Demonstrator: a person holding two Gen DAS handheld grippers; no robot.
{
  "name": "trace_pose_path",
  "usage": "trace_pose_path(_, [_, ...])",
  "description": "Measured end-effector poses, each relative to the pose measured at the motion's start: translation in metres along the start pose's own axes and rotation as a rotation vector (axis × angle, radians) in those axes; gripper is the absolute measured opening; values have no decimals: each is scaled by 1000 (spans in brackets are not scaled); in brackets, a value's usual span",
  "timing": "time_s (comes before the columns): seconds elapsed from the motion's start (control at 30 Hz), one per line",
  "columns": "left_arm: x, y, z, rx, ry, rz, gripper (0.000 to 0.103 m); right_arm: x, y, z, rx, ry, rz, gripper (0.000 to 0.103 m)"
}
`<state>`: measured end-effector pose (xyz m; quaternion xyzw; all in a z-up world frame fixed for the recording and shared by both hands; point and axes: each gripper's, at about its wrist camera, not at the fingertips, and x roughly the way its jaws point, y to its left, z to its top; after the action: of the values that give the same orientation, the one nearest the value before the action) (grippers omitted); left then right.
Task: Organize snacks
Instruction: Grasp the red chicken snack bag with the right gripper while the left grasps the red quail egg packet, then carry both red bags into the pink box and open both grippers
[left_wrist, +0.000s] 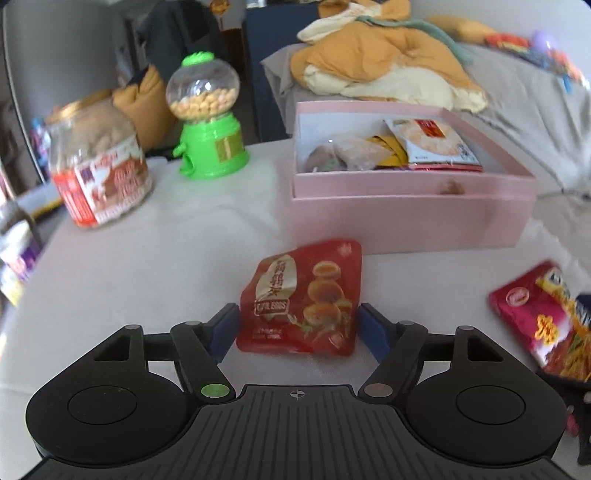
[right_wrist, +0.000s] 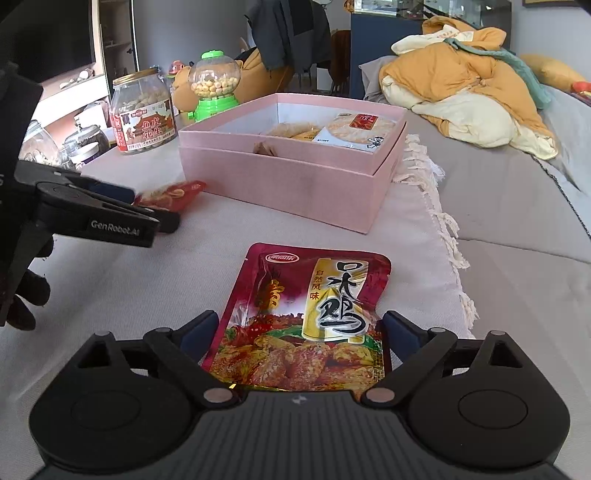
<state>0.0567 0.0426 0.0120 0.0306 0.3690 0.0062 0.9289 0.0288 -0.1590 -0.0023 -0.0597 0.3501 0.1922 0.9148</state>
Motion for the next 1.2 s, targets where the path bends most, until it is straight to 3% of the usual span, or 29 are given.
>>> trace_pose_path(0.23, [18,5,12,-52,-5,-22,86,2,1,0,-7,6,4,99])
trace_pose_path(0.37, [26,2,14,-22,-19,-28,92,3,2,1,-9,9,2,100])
trace_pose_path(0.47, [24,6,12,-16,-14,-47,90,3,2,1,-8,10,1,101])
trace_pose_path(0.6, [13,9,3,-13,-40,-49,77,5,1,2,-7,15,4,103])
trace_pose_path(0.77, [-7,3,-13,-7,-45,-49,76,6,1,2,-5,16,6,103])
trace_pose_path(0.97, [-36,-12,-38,46,-40,-114,76,6,1,3,-8,18,4,103])
trace_pose_path(1.2, [-46,-23,-50,71,-53,-133,76,8,0,5,-18,27,10,103])
